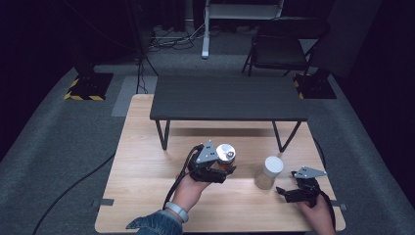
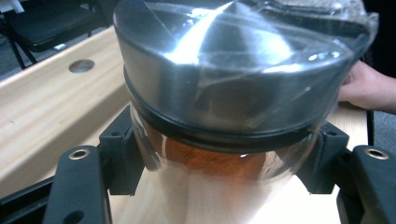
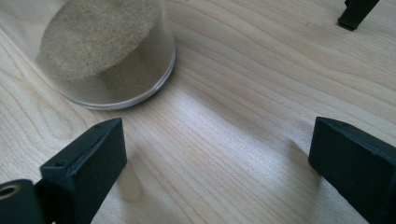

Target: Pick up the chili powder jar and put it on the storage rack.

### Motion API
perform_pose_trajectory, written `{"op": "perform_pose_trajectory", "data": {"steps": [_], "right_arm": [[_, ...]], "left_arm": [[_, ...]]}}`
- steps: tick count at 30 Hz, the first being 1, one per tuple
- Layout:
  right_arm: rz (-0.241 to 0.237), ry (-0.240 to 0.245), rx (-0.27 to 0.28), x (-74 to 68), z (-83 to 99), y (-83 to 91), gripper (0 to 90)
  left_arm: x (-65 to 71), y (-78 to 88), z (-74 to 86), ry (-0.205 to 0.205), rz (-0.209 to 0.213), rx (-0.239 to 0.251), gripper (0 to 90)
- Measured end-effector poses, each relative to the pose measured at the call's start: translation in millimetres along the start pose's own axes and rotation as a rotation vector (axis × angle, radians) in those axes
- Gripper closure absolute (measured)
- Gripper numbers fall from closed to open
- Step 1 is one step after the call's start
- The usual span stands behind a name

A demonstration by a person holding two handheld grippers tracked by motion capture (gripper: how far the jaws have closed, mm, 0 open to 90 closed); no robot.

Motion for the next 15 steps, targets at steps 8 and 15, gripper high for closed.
{"op": "perform_pose_trajectory", "data": {"steps": [8, 15], "right_arm": [[-0.001, 0.000, 0.000, -0.3, -0.1, 0.0, 3.9], [-0.001, 0.001, 0.000, -0.7, -0.1, -0.1, 3.8]], "left_arm": [[-13.6, 12.7, -26.1, -0.004, -0.031, 0.000, 30.3], [-26.6, 27.8, -41.4, 0.006, -0.079, 0.003, 30.3]]}}
Point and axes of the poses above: each handheld gripper's, and its own axes: y roughly backward along the jaws, z roughly out of its underside, x roughly to its right, the point moved 4 cm from there along -y, roughly forward along the jaws
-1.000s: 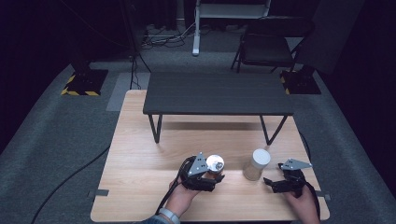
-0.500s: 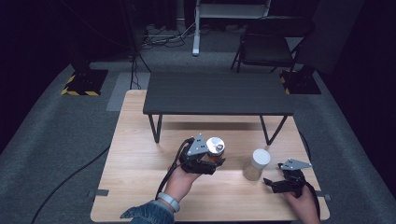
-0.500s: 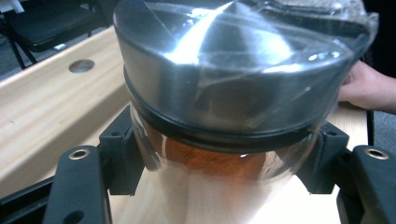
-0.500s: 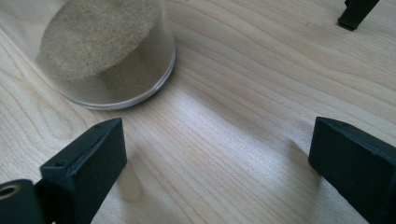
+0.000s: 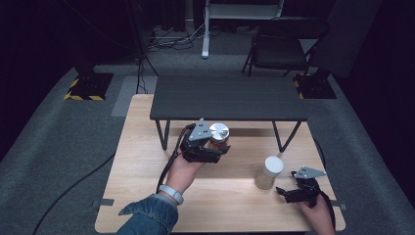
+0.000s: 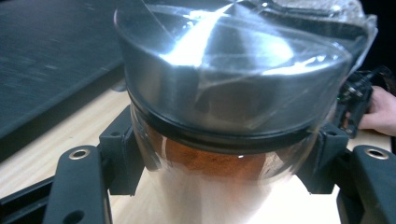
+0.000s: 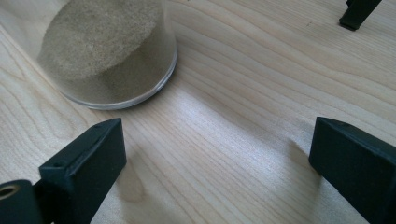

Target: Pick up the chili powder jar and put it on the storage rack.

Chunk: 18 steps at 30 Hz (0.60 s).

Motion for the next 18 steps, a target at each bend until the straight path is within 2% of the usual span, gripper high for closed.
{"op": "perform_pose_trajectory", "data": {"steps": [15, 18], "right_arm": [[0.000, 0.000, 0.000, -0.4, 0.0, -0.1, 3.7], [0.000, 0.000, 0.000, -0.3, -0.1, -0.1, 3.6]], "left_arm": [[-27.9, 26.4, -30.3, 0.009, -0.103, 0.037, 30.3], [-33.6, 30.9, -36.4, 0.008, -0.128, 0.059, 30.3]]}}
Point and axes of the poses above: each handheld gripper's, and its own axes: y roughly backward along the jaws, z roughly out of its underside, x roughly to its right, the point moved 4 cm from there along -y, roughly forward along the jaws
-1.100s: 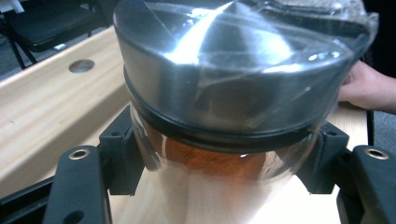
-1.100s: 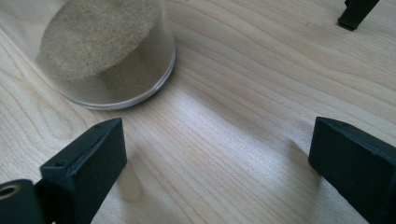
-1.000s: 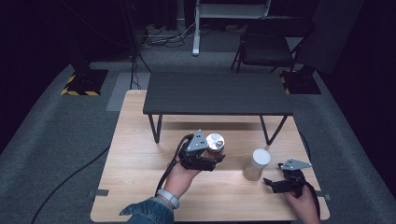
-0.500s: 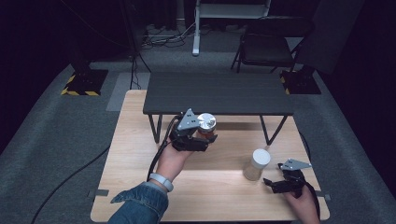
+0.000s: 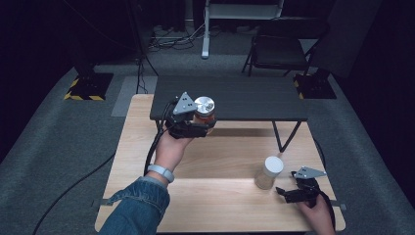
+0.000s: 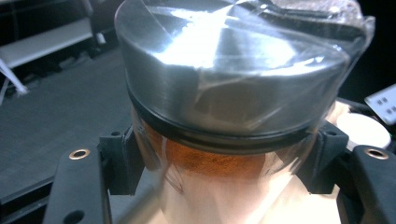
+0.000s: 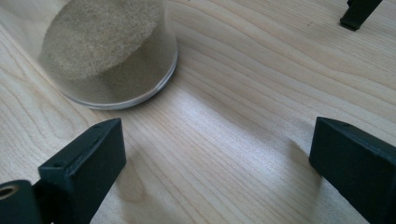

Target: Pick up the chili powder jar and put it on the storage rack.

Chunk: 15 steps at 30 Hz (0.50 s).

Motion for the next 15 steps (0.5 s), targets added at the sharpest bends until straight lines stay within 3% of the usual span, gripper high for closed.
{"op": "perform_pose_trajectory", "data": {"steps": [6, 15], "right_arm": [[-0.001, 0.000, 0.000, 0.0, -0.1, -0.1, 3.5], [-0.001, 0.001, 0.000, -0.2, -0.1, -0.2, 3.4]], "left_arm": [[-10.4, -2.0, -9.4, -0.005, -0.057, 0.007, 30.3], [-12.0, -23.3, -3.2, -0.017, -0.158, 0.005, 30.3]]}}
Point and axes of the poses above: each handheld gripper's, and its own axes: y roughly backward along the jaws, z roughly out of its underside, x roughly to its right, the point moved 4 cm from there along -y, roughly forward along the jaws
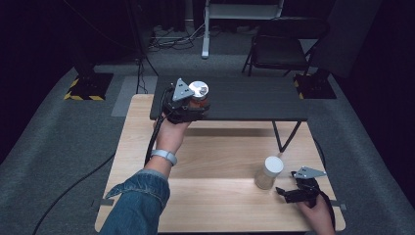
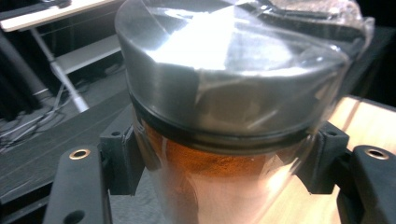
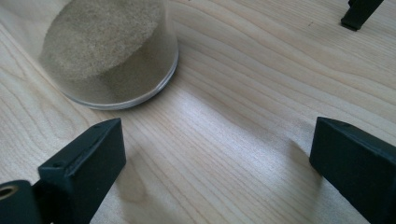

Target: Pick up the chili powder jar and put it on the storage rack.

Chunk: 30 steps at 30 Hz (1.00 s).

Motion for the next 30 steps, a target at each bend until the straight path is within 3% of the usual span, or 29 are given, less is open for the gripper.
{"op": "perform_pose_trajectory", "data": {"steps": [8, 17, 23, 30], "right_arm": [[0.000, -0.001, 0.000, 0.0, -0.1, 0.0, 3.4], [-0.001, 0.001, -0.001, -0.1, -0.3, -0.2, 3.2], [-0.001, 0.002, 0.000, -0.2, -0.2, -0.3, 3.1], [-0.001, 0.003, -0.001, -0.1, -0.3, -0.3, 3.1]], "left_arm": [[-7.8, -13.5, 1.9, 0.080, 0.011, 0.007, 30.3], [-12.8, -21.3, 4.9, 0.112, 0.018, 0.000, 30.1], [-10.2, -19.6, 8.6, 0.119, -0.003, 0.031, 12.9], [-11.4, -7.9, 11.5, 0.121, 0.002, 0.046, 8.8]]}}
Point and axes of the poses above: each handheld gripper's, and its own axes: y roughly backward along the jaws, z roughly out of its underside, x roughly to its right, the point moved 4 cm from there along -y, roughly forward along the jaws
